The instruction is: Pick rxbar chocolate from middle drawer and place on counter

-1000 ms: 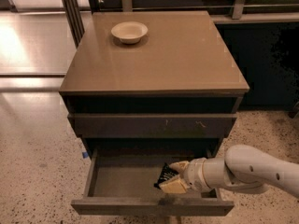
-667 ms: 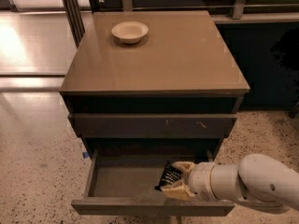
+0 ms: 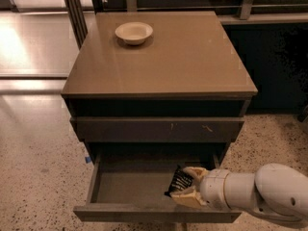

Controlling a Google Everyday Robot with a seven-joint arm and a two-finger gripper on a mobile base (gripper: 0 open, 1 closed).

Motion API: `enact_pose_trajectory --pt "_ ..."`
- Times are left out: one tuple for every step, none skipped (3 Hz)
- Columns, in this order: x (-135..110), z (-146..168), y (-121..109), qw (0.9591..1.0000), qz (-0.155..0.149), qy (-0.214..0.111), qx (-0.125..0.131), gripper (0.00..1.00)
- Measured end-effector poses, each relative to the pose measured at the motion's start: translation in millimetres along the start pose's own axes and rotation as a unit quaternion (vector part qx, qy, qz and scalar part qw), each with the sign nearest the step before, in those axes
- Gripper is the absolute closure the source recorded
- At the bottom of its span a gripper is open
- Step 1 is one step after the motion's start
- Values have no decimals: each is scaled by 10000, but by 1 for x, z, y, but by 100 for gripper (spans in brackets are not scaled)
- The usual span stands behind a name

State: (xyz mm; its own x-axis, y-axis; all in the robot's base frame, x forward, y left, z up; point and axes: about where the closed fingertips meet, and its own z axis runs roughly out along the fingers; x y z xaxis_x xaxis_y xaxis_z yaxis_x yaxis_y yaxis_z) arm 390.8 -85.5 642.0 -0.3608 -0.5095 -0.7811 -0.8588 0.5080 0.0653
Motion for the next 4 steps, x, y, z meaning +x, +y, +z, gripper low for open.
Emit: enact_pose_trajectory --pt "-10 1 1 9999 18 -26 -130 100" --pt "-71 -16 -5 9993 -268 -110 -220 100" --pt "-127 -42 -12 9980 -609 -163 -35 100" --pt "-175 -67 -18 9951 -935 -224 235 100"
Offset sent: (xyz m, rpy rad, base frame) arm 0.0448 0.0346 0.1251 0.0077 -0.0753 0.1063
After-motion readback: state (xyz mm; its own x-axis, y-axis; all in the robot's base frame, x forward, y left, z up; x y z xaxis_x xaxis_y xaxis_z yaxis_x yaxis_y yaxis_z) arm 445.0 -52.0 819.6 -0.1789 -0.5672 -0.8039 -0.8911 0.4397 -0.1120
